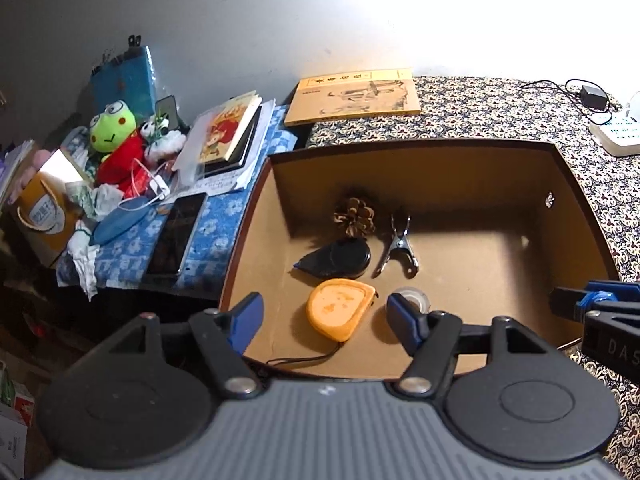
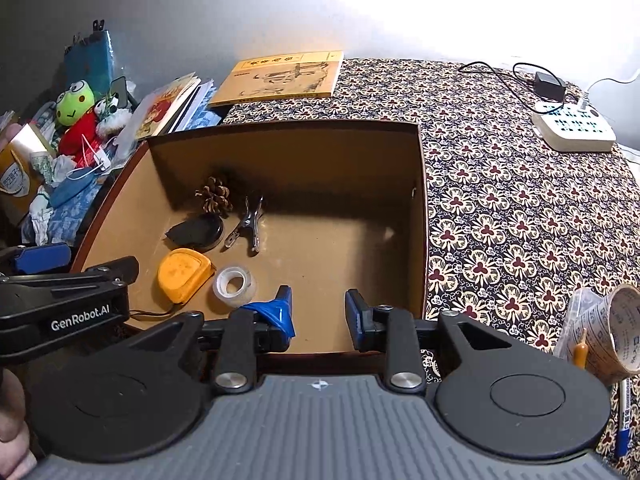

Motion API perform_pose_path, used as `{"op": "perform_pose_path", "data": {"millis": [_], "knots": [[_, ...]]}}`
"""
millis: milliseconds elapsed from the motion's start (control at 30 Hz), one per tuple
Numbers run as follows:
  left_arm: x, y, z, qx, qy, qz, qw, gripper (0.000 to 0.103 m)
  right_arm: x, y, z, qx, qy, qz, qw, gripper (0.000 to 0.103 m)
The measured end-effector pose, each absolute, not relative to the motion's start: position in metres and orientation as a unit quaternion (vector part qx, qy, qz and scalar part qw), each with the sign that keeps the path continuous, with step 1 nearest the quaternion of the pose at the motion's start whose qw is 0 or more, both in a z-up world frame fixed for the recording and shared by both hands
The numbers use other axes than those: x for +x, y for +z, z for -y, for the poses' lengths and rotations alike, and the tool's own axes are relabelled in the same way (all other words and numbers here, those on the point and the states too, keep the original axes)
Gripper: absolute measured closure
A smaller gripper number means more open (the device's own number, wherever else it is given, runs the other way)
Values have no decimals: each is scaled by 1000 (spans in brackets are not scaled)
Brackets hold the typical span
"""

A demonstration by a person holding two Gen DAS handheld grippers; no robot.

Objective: Organize rigid objects

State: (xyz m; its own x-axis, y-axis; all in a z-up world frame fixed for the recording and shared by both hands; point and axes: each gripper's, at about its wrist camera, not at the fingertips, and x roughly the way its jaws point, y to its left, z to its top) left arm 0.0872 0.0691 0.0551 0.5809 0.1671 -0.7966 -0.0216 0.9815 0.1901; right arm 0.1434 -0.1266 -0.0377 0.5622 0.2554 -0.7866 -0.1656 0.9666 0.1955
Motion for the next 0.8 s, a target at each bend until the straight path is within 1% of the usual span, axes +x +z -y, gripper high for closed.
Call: {"op": "perform_pose_path", "data": {"millis": [467, 800], "knots": [[78, 53, -107, 87, 21, -457, 885, 34, 125, -40, 92, 64, 74, -458, 884, 90], [65, 52, -121, 91, -5, -453, 887, 34, 104, -33, 77, 62, 53, -442, 894, 90]]}}
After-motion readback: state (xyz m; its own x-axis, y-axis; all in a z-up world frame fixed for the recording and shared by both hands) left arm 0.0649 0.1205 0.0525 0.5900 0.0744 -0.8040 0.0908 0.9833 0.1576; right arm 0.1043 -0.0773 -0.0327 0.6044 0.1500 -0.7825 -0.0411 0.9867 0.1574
